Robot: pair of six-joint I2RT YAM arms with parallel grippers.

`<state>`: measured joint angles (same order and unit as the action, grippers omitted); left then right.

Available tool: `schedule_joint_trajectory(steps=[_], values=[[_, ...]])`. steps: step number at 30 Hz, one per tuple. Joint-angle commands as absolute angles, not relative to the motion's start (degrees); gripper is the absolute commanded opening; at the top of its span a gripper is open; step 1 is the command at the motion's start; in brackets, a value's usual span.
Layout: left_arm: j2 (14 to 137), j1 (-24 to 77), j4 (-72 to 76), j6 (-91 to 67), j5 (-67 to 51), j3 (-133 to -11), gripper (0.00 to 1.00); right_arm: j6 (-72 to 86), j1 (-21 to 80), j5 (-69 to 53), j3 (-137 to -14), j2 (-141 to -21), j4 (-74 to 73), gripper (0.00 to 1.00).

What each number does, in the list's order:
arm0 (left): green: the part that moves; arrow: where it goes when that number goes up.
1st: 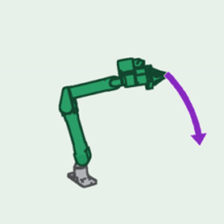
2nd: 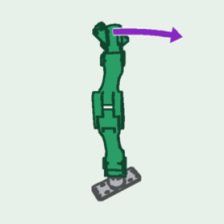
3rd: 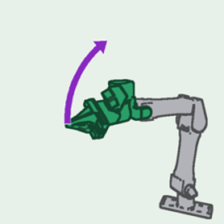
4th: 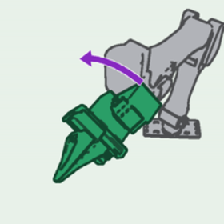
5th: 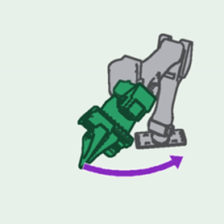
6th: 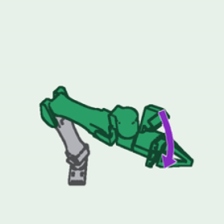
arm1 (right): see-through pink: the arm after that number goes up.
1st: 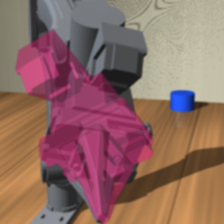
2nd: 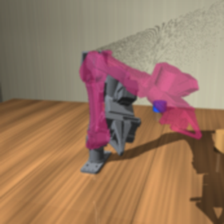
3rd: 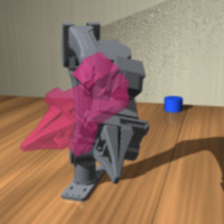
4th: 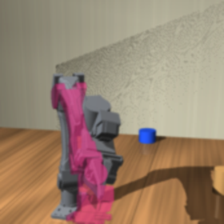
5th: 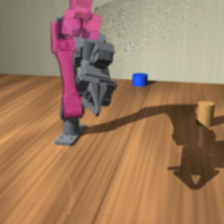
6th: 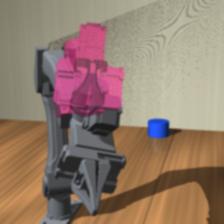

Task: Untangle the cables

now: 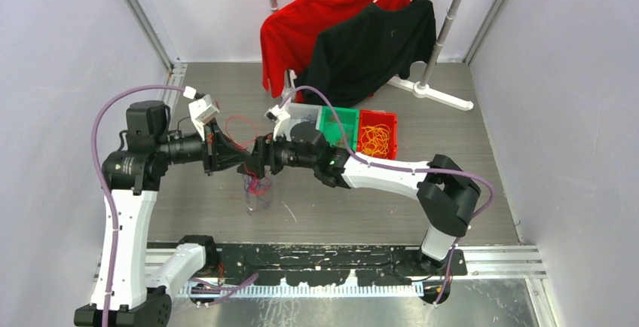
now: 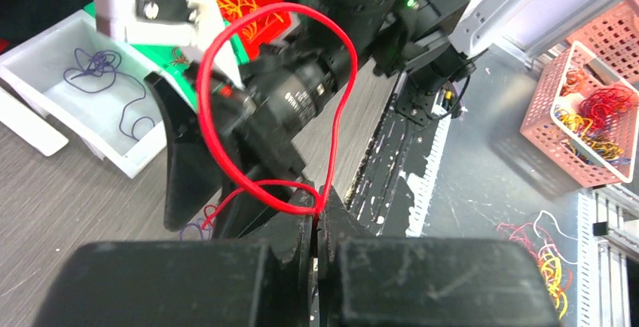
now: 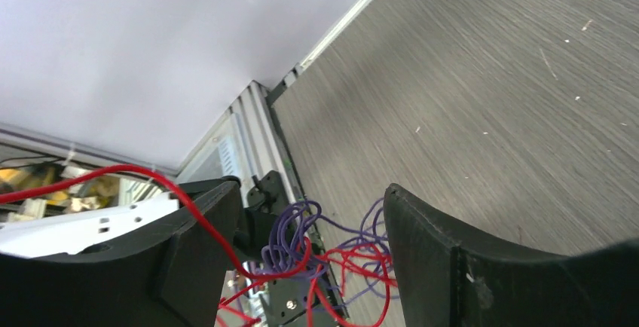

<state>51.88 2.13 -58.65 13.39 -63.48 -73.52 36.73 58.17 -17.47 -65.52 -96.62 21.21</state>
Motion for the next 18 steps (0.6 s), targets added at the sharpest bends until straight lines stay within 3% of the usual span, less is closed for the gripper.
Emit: schedule_joint_trajectory(steps=[1, 18], values=[[52.1, 2.0, -59.0, 10.8, -67.7, -78.2, 0.0, 32.7, 59.3, -9.4, -69.0, -98.5, 20.5, 0.75], [56.5, 2.0, -59.9, 6.1, -67.5, -96.8, 0.0, 32.9, 58.3, -2.4, -57.6, -107.3, 31.3, 0.71]])
